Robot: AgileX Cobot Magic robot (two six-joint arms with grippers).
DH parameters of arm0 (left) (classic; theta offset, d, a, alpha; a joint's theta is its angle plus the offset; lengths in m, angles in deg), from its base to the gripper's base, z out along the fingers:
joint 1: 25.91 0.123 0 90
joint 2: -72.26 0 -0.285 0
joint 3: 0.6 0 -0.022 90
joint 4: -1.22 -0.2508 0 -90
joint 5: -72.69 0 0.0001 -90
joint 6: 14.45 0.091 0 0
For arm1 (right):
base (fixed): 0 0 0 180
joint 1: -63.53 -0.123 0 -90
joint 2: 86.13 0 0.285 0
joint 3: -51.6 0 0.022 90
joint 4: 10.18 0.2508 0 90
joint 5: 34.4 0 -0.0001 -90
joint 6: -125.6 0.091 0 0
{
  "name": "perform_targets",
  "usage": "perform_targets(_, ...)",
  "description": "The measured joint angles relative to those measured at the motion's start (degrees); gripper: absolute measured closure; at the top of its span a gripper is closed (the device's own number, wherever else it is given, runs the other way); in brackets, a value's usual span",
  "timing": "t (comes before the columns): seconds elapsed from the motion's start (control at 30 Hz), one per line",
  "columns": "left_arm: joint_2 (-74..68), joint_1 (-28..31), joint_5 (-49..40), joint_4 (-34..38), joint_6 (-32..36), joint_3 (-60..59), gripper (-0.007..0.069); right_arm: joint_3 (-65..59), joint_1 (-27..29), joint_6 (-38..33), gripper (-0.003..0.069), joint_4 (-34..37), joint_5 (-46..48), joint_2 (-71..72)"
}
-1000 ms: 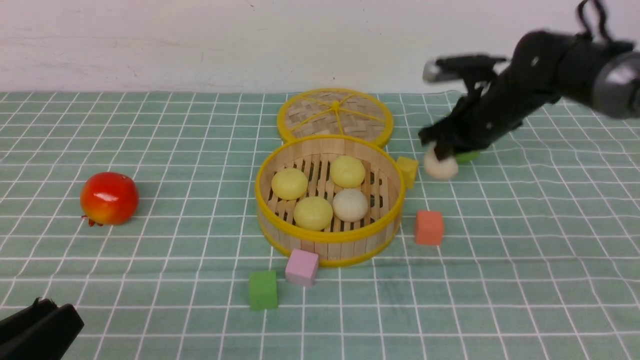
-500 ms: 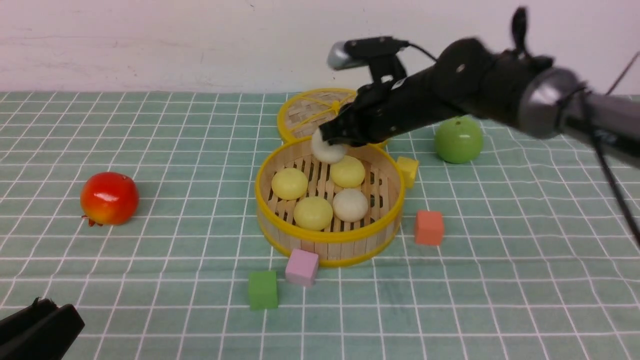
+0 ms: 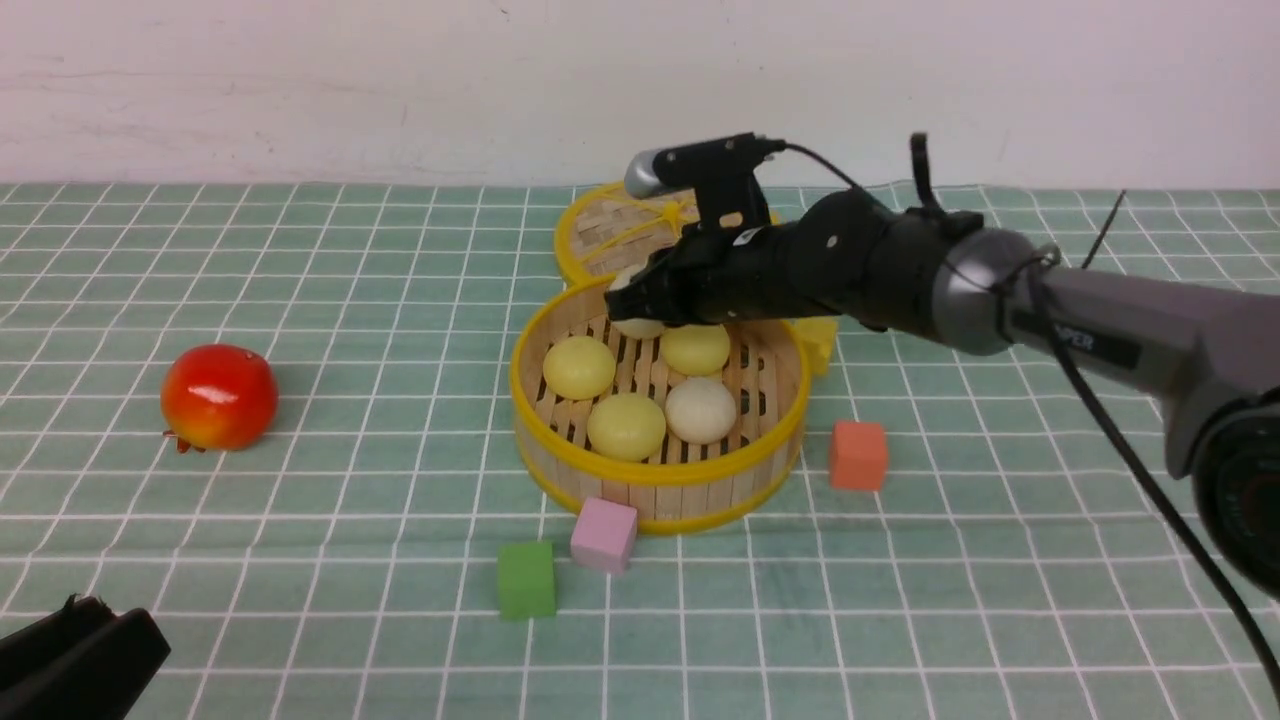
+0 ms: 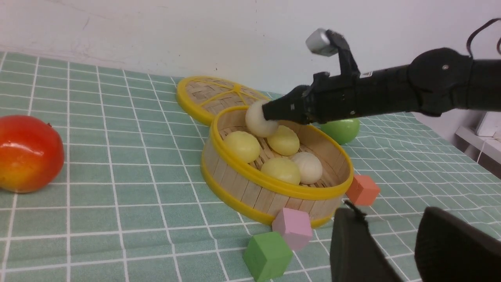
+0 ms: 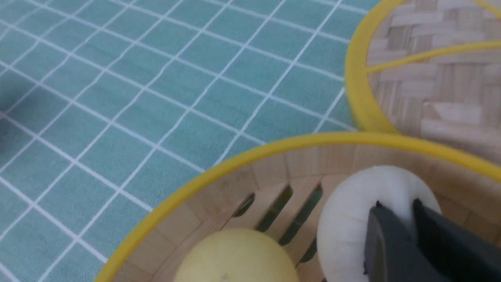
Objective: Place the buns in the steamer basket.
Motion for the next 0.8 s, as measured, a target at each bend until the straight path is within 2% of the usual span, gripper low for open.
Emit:
perform_targets(0.13, 0.0, 0.0, 0.0, 0.0, 0.0, 0.0, 0.0387, 0.0, -0.3, -0.4, 0.054, 0.2, -1.1, -1.0)
perform_targets(0.23, 0.0, 0.0, 0.0, 0.0, 0.0, 0.0, 0.0387, 0.0, -0.3, -0.4, 0.045, 0.2, -2.4, -1.5)
perform_targets(0.3, 0.0, 0.0, 0.0, 0.0, 0.0, 0.0, 0.0386, 0.0, -0.3, -0.4, 0.0358, 0.2, -2.4, -1.5)
perform_targets(0.33, 0.0, 0.0, 0.0, 0.0, 0.0, 0.0, 0.0386, 0.0, -0.3, -0.4, 0.0343, 0.2, -2.4, -1.5)
perform_targets(0.37, 0.0, 0.0, 0.0, 0.0, 0.0, 0.0, 0.0386, 0.0, -0.3, -0.4, 0.0279, 0.2, -2.2, -1.2)
perform_targets(0.47, 0.0, 0.0, 0.0, 0.0, 0.0, 0.0, 0.0386, 0.0, -0.2, -0.4, 0.0223, -0.2, -0.5, -0.2)
perform_targets(0.5, 0.0, 0.0, 0.0, 0.0, 0.0, 0.0, 0.0386, -0.1, 0.0, -0.4, 0.019, -1.5, 3.1, 2.0)
perform_targets(0.67, 0.0, 0.0, 0.0, 0.0, 0.0, 0.0, 0.0386, -0.1, 1.5, 0.4, 0.0177, -6.1, 16.9, 11.8)
perform_targets(0.7, 0.0, 0.0, 0.0, 0.0, 0.0, 0.0, 0.0386, -0.1, 2.2, 1.8, 0.0188, -7.2, 22.0, 15.0)
perform_targets(0.73, 0.0, 0.0, 0.0, 0.0, 0.0, 0.0, 0.0386, -0.1, 2.3, 2.1, 0.0191, -7.4, 22.9, 15.5)
perform_targets(0.8, 0.0, 0.0, 0.0, 0.0, 0.0, 0.0, 0.0386, -0.1, 4.4, 7.5, 0.0247, -10.4, 35.3, 22.3)
